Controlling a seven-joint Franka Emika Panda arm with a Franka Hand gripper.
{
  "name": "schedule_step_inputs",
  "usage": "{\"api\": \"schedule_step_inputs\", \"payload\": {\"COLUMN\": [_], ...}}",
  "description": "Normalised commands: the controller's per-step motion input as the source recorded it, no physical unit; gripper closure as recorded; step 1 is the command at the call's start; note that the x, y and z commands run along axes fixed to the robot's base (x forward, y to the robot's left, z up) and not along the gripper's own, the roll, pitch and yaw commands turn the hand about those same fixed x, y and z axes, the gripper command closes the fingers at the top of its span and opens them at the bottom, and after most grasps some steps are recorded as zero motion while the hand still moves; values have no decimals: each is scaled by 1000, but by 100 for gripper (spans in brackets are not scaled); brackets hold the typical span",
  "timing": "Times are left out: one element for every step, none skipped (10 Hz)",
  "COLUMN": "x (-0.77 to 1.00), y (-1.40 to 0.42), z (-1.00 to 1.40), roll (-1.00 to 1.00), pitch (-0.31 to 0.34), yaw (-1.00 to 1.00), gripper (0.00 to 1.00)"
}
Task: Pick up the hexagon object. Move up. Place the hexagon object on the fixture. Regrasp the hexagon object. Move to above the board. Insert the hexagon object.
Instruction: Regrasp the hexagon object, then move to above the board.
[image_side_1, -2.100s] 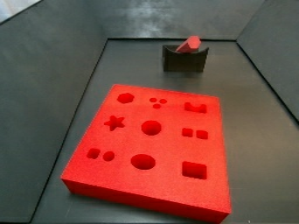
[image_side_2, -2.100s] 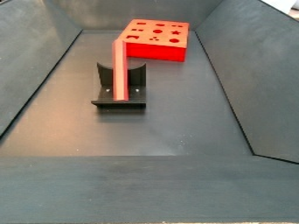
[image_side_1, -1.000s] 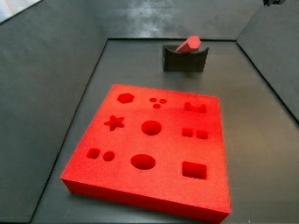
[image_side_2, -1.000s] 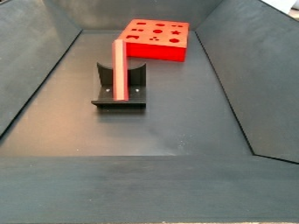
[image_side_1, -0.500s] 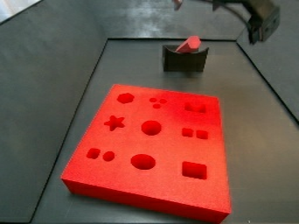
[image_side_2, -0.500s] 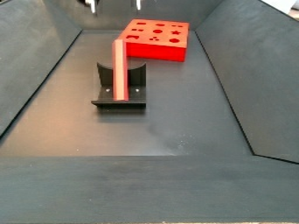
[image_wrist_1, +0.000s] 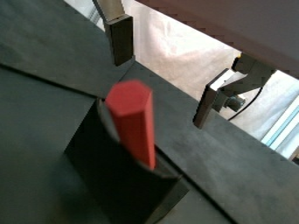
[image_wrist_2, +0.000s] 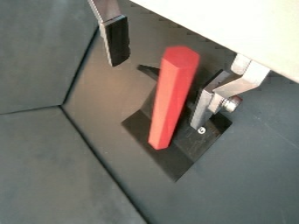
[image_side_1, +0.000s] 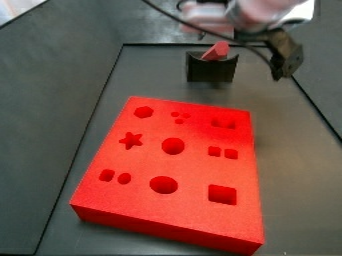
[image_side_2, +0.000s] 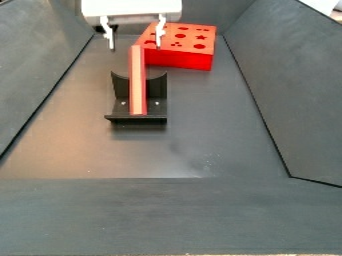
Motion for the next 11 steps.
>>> {"api": "schedule_step_inputs", "payload": {"x": [48, 45, 51, 0, -170, -171, -169, -150, -148, -152, -158], "y": [18, 11, 6, 0, -464, -464, -453, -408, -397, -377, -360], "z": [-724, -503, -290, 0, 1000, 1000, 1000, 1000, 1000, 1000, 1000], "roll": [54, 53, 55, 0, 285, 279, 261, 151, 115, 73, 48], "pitch": [-43, -17, 4, 0, -247, -249, -254, -270, -268, -245, -204], "yaw": [-72, -57, -38, 0, 218, 215, 177, 39, -8, -81, -125], "gripper": [0, 0, 0, 100, 100, 100, 100, 100, 100, 100, 100]}}
